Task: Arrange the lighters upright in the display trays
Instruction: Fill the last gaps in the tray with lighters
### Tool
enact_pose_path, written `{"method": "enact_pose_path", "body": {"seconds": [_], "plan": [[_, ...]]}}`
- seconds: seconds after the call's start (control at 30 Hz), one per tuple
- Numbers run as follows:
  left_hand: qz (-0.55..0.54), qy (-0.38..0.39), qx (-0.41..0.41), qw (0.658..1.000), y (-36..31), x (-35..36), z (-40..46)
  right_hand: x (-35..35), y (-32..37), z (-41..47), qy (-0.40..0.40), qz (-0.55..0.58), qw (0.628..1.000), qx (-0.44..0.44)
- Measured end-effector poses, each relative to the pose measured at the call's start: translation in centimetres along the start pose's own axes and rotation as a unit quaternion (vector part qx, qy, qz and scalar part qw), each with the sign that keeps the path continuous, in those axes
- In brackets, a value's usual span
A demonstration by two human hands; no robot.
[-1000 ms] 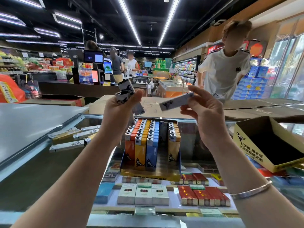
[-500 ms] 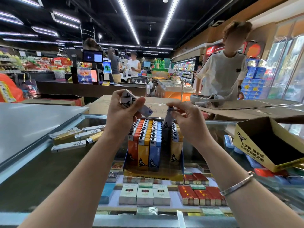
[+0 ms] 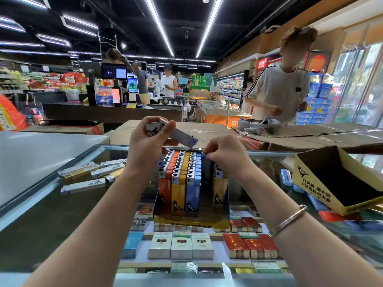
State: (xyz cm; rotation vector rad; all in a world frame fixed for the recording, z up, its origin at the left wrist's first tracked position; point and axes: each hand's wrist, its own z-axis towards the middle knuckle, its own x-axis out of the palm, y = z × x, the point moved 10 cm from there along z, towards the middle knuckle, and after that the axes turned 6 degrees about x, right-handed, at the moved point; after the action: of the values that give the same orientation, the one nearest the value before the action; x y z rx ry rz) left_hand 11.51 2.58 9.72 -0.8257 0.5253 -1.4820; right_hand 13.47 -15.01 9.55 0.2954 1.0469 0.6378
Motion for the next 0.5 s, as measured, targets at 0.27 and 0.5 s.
{"method": "enact_pose_path", "body": {"seconds": [0.27,0.5], "plan": [[-0.004,0.005,-0.027,1.0,0.1,0.2,-0.2,0.4,-0.6,-0.5,0.035,0.024,0.999,0.009],[-0.076,0.06,-0.009,0.995,-1.2,1.8,-0.4,-3.5,-1.2,-2.2,0.01,0.36,0.933,0.011]]}}
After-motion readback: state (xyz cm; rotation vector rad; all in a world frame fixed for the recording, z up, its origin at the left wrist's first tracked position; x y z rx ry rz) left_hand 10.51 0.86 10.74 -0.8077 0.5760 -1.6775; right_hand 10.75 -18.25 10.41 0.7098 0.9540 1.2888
